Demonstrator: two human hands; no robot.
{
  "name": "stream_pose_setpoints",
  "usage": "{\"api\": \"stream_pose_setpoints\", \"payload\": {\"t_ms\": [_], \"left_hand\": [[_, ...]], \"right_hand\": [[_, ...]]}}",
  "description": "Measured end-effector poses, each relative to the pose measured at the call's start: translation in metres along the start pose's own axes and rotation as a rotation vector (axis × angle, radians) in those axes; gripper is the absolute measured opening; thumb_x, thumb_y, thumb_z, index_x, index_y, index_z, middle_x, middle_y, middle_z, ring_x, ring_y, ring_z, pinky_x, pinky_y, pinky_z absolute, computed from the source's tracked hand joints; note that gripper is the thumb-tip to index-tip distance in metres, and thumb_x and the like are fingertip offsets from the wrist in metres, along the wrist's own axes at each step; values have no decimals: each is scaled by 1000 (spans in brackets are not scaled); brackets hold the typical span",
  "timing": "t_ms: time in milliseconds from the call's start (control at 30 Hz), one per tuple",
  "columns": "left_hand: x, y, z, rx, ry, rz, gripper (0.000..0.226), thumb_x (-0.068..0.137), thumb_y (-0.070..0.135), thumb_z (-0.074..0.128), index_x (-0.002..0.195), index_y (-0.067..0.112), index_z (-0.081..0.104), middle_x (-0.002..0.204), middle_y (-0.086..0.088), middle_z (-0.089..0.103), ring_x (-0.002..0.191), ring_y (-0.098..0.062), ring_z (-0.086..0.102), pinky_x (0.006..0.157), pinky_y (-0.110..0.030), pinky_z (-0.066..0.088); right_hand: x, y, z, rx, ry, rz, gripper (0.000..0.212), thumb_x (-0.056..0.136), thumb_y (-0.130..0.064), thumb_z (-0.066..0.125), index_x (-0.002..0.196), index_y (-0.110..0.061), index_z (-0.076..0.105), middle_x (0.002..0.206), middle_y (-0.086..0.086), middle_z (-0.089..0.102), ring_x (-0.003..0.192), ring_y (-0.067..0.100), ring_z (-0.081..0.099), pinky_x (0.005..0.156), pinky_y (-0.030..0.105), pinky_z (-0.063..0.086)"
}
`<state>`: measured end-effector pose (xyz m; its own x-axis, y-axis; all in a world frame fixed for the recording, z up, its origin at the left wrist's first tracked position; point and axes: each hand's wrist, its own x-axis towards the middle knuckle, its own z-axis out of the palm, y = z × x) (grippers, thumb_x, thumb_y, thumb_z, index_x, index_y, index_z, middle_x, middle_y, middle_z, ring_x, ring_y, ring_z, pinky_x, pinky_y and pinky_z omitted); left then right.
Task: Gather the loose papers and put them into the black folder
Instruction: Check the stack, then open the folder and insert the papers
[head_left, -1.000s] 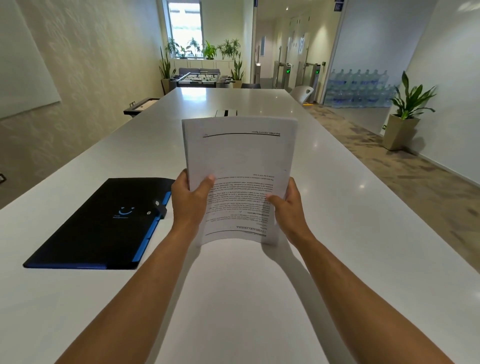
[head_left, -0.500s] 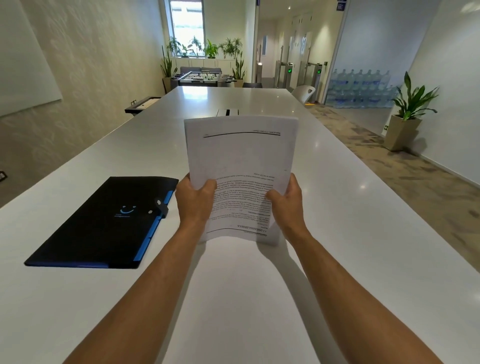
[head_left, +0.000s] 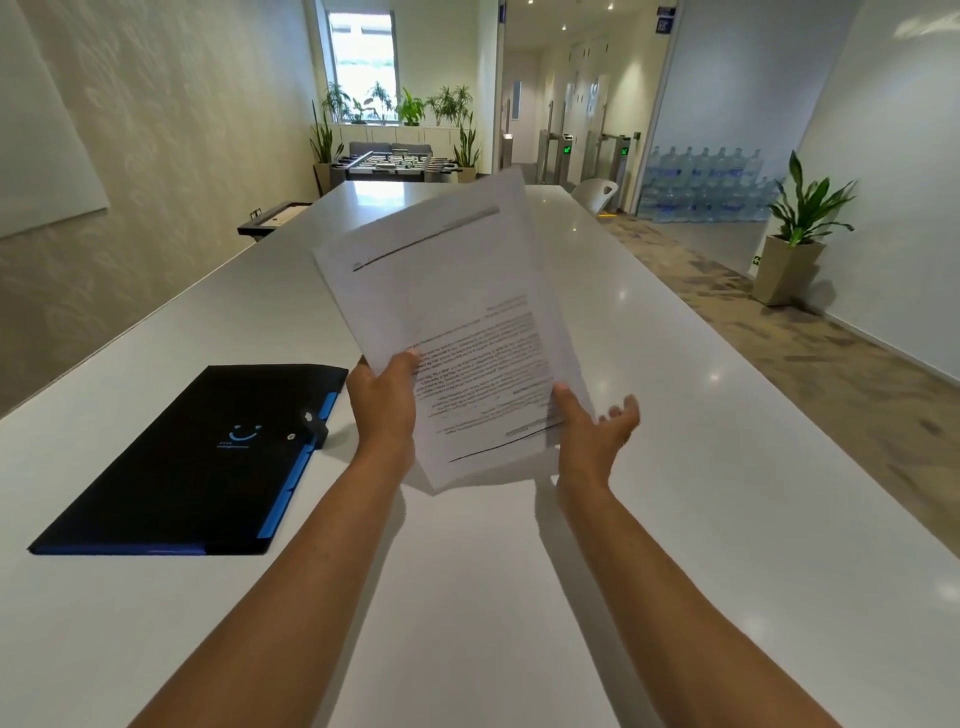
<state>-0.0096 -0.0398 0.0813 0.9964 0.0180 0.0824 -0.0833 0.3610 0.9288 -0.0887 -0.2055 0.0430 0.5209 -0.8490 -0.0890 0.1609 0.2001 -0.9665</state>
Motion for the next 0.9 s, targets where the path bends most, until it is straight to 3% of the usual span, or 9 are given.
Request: {"api": "stream_pose_setpoints", "payload": {"t_ms": [67,167,267,367,467,567,733,833,900], "left_hand": [[-2,-2,5,-163,0,-110,23,81,23,71,101,28,61,85,5,76,80,-18,74,62,-35,60],[-6,-11,13,-259,24,-211,30,79,22,73,103,29,57,95,1,76,92,-22,72,75,-40,60],[-8,-19,13,-310,33,-261,35,81,21,73,110,26,54,99,0,73,95,-20,69,72,-36,58],[-8,-23,6,-301,-15,-314,44,85,20,71,126,22,55,107,-7,74,95,-26,71,73,-40,60],[-7,-28,-8,-284,-62,-390,62,85,9,73,138,3,42,119,-20,67,103,-31,68,79,-42,60],[4,-28,-32,-274,-60,-386,61,83,1,72,135,3,40,120,-24,64,102,-34,68,76,-40,60],[34,-12,-68,-25,-155,-204,32,83,2,70,110,18,63,94,-6,75,87,-23,69,77,-40,56],[42,1,-73,271,-381,-167,45,77,12,77,118,19,60,103,-2,76,95,-25,71,75,-37,53],[44,5,-68,329,-426,-144,47,78,8,77,122,17,60,110,-3,74,101,-26,70,79,-37,55]], "right_hand": [[-6,1,2,272,-125,204,81,84,-22,75,150,-19,27,132,5,57,105,17,62,84,36,52],[-11,9,9,525,-329,245,38,87,-5,65,123,-17,62,112,4,74,97,21,70,84,44,57],[-7,10,9,547,-306,224,36,88,2,61,119,-16,64,111,6,74,99,26,71,83,46,57],[2,7,5,431,-338,151,33,90,4,60,116,-16,64,106,3,76,93,22,73,70,38,60],[14,-2,-4,240,-364,-5,27,90,2,62,110,-16,66,103,1,76,94,22,73,76,42,61],[32,-16,-22,80,-381,-127,23,88,0,67,109,-9,67,101,6,76,92,26,73,78,46,61],[58,-31,-51,-128,-509,-207,21,88,-3,67,106,-13,68,105,10,75,94,29,73,80,49,60],[62,-33,-56,-218,-599,-224,20,87,-5,68,105,-13,69,104,10,75,92,30,73,80,52,59],[60,-31,-53,-270,-645,-241,20,86,-7,70,106,-12,70,102,7,76,91,28,73,79,50,60]]}}
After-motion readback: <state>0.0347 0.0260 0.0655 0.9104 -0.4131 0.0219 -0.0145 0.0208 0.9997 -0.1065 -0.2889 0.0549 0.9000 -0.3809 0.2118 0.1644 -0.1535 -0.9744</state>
